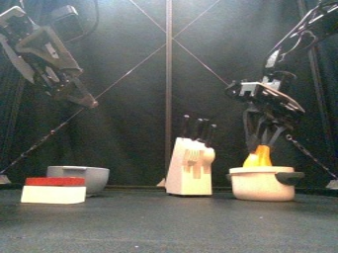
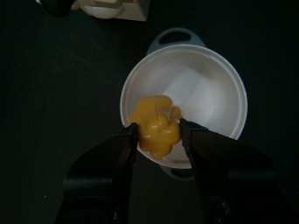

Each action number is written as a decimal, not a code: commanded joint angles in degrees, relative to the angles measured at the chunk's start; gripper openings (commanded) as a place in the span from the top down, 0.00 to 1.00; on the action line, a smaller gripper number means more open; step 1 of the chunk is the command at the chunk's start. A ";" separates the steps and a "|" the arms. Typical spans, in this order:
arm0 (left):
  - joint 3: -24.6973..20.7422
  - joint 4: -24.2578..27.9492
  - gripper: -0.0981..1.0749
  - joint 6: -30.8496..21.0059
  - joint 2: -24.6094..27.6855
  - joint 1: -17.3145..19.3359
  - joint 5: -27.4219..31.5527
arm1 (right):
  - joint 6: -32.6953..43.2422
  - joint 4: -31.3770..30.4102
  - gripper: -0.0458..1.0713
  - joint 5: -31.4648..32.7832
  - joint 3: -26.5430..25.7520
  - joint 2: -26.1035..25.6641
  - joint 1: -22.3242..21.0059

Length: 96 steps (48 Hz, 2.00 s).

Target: Hand over squash

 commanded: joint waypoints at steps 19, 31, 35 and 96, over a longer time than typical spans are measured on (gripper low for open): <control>-0.88 7.29 0.04 1.05 -0.70 2.46 -11.43 | 0.35 -1.58 0.31 -16.52 -0.35 -8.26 2.11; -1.49 3.60 0.04 6.24 2.81 3.69 -22.94 | -0.18 -5.01 0.31 -38.06 -0.79 -4.83 2.20; -2.20 0.00 0.04 8.09 4.75 3.69 -25.84 | -0.09 -7.47 0.31 -42.54 -1.67 -3.34 2.20; -11.51 -19.86 0.04 10.37 24.52 2.99 -44.38 | -0.18 -12.66 0.31 -53.79 -8.26 2.02 1.49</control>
